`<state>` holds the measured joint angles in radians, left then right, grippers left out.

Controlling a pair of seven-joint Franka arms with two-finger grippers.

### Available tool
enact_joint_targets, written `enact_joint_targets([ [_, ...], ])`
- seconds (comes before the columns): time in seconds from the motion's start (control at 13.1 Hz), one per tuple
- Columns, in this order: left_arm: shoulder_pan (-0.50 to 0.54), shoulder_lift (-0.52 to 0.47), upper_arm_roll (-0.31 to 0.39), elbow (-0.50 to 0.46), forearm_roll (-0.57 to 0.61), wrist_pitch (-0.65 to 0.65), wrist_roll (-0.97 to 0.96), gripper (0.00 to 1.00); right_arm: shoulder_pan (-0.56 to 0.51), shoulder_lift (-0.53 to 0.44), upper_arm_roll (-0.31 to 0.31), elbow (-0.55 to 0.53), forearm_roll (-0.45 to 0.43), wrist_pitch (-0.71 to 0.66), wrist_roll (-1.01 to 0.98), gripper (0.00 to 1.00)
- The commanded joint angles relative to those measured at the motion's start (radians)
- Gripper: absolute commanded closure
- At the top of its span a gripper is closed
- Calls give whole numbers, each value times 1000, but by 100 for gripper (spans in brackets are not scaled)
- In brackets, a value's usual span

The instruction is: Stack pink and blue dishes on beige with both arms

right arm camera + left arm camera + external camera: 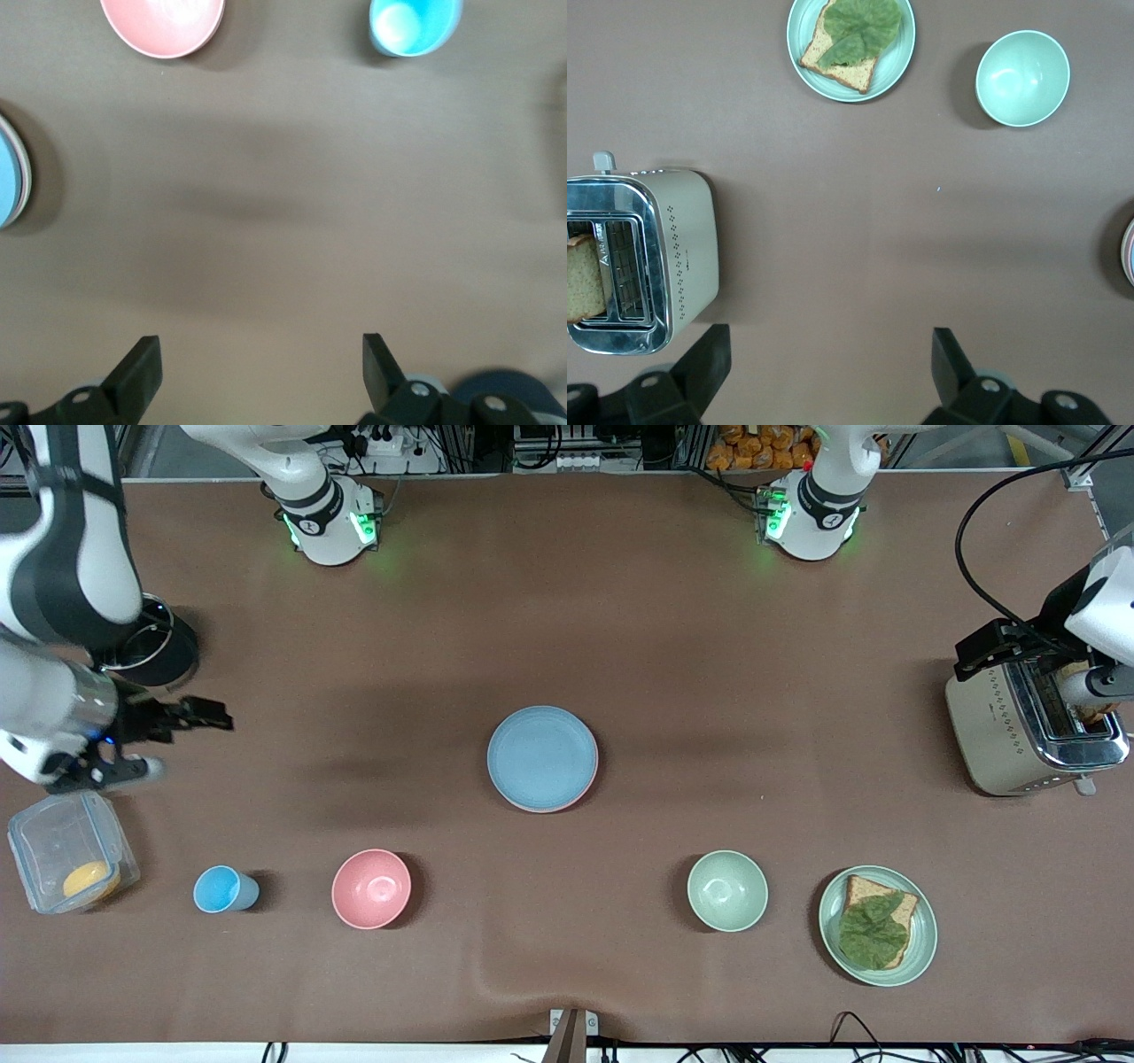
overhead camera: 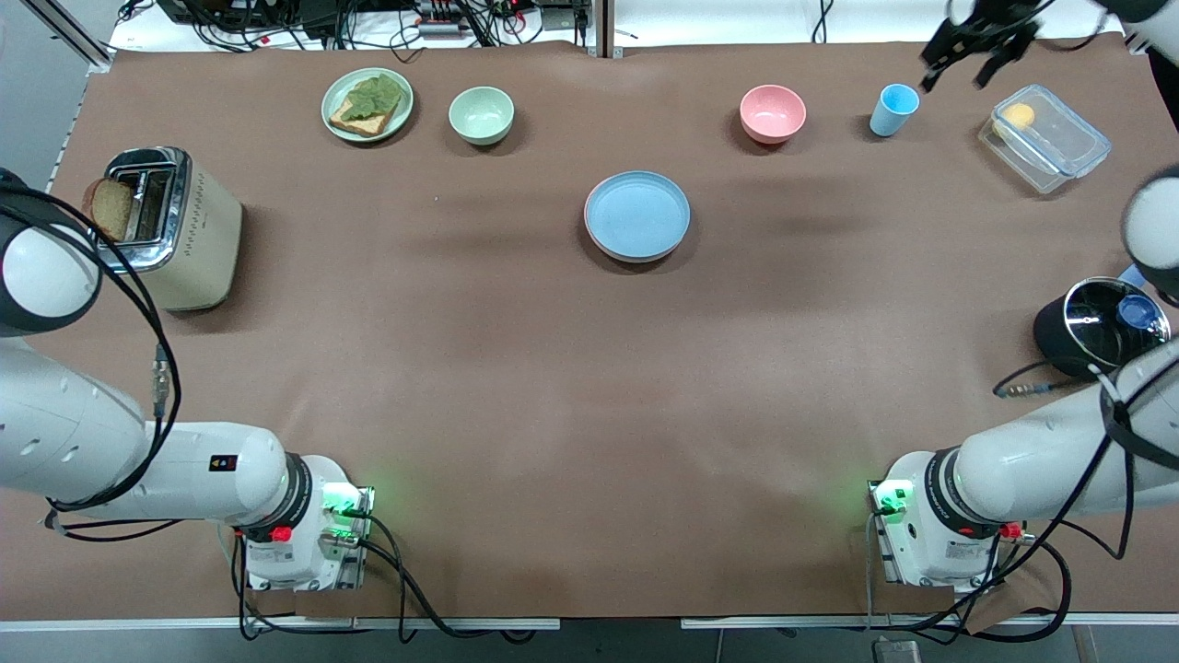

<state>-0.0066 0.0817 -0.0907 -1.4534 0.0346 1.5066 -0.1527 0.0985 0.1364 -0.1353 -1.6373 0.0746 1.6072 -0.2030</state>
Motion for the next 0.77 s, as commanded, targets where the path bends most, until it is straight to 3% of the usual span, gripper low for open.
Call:
enact_joint_targets([
  [0.0,8,-26,-9,-25,-1,-2,12,0,-22,-177,16,-49,-41,-55,98,0],
  [0.23,10,-25,-9,-24,-33,3,15,0,-31,-241,20,-47,-49,-101,244,0],
  [0.69,11,-19,2,-1,-28,0,19,0,-97,-235,40,-26,-82,-112,243,0],
])
